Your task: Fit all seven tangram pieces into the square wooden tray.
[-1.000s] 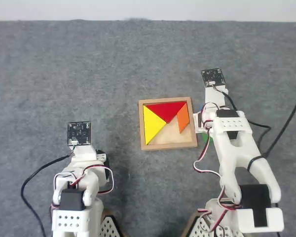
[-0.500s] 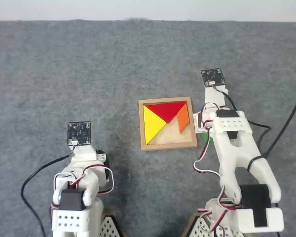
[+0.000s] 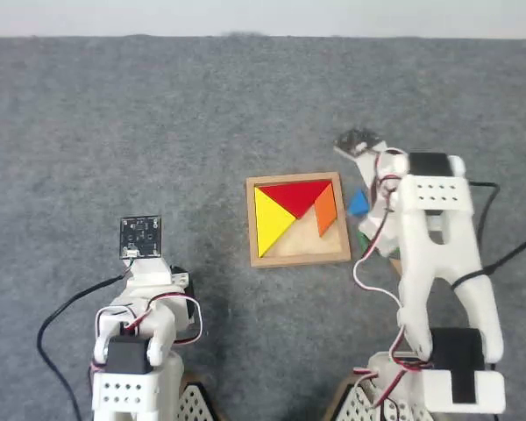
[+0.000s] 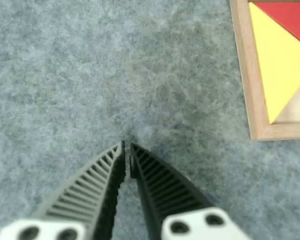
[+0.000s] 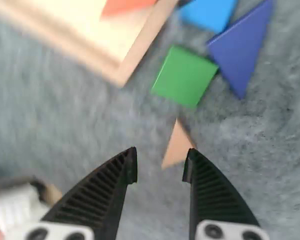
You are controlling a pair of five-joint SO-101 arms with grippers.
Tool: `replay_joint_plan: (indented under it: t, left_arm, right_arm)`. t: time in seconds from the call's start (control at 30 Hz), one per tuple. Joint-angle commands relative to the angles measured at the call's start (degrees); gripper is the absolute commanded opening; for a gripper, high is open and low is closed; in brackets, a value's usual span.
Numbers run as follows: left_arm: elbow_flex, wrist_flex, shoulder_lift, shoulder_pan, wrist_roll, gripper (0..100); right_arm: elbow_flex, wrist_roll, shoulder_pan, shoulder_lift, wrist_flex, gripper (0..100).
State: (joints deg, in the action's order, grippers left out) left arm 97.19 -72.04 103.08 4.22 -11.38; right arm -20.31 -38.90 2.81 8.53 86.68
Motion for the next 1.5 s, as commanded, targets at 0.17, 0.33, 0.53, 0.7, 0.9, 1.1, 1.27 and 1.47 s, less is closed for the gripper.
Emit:
replay_joint_plan:
  t: [0.17, 0.33, 0.53, 0.7, 0.9, 1.1, 1.27, 1.47]
  left_arm:
    - [-0.7, -0.3, 1.1, 0.4, 0.9, 1]
    - [-0.7, -0.3, 1.1, 0.4, 0.9, 1]
    - [-0.7, -0.3, 1.1, 0.4, 0.9, 1]
    - [-0.7, -0.3, 1.1, 0.4, 0.9, 1]
    - [-0.7, -0.3, 1.1, 0.4, 0.9, 1]
    - [-0.7, -0.3, 1.1, 0.4, 0.9, 1]
    - [-0.7, -0.3, 1.1, 0.4, 0.9, 1]
    - [-0.7, -0.3, 1.1, 0.4, 0.9, 1]
  right_arm:
    - [1.8, -16.1, -10.5, 1.5, 2.2, 16.6]
    - [-5.0, -17.3, -8.1, 1.3, -2.1, 22.1]
    - [-13.1, -17.3, -6.2, 2.9, -11.8, 22.4]
    - [-17.1, -17.7, -7.7, 2.9, -18.6, 22.4]
    - [-17.7, -18.2, -9.2, 2.8, -18.9, 22.4]
    - [-17.7, -22.1, -16.0, 2.8, -19.0, 22.4]
    - [-19.5, -21.6, -15.0, 2.8, -19.2, 22.4]
    - [-25.8, -15.7, -11.5, 2.8, -27.5, 22.4]
